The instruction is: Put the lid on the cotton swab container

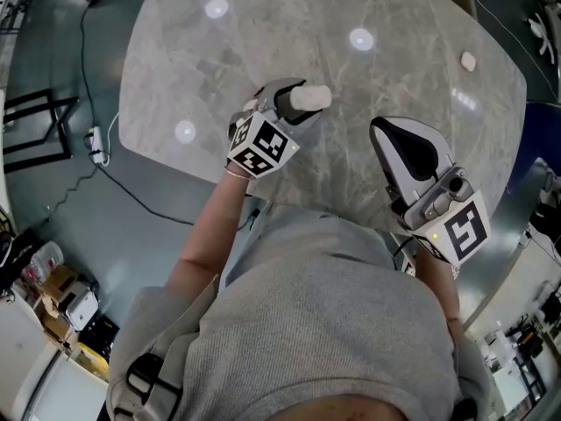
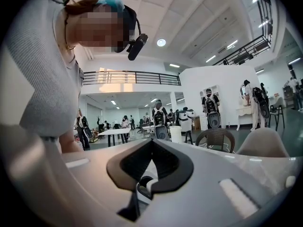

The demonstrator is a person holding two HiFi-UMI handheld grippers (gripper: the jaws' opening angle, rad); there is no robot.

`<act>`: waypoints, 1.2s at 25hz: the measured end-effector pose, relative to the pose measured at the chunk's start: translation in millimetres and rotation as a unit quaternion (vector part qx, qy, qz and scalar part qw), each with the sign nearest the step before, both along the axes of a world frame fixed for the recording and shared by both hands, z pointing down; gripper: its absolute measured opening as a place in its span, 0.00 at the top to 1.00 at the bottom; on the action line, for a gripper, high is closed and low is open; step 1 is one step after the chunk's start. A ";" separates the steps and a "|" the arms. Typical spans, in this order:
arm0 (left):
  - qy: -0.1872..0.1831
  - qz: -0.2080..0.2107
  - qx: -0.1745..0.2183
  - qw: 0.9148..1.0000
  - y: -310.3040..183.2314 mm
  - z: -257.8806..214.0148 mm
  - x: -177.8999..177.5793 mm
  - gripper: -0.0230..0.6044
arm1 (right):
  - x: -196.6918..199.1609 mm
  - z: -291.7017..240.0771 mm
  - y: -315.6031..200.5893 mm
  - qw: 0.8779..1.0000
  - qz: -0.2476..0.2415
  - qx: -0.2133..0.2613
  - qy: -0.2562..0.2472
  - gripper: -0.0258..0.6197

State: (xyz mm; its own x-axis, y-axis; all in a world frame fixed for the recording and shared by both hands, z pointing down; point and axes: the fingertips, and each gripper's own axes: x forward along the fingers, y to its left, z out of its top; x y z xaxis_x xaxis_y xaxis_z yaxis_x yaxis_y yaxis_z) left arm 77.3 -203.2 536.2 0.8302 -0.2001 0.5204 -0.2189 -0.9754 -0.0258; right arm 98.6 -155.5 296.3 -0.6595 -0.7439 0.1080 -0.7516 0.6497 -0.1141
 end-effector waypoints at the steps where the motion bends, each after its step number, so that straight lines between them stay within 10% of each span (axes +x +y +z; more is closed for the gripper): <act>1: 0.000 0.000 -0.002 1.000 0.2 1.2 -0.5 0.54 | 0.1 0.2 0.1 1.000 0.000 0.000 -0.001 0.96; 15: -0.029 0.001 -0.004 1.000 0.0 9.3 1.2 0.53 | -2.7 -2.0 4.2 1.000 -0.011 0.001 -0.013 0.96; 30: 0.013 -0.155 0.016 0.988 12.5 -26.9 -41.0 0.51 | -6.6 0.0 21.4 0.999 -0.010 0.012 -0.032 0.96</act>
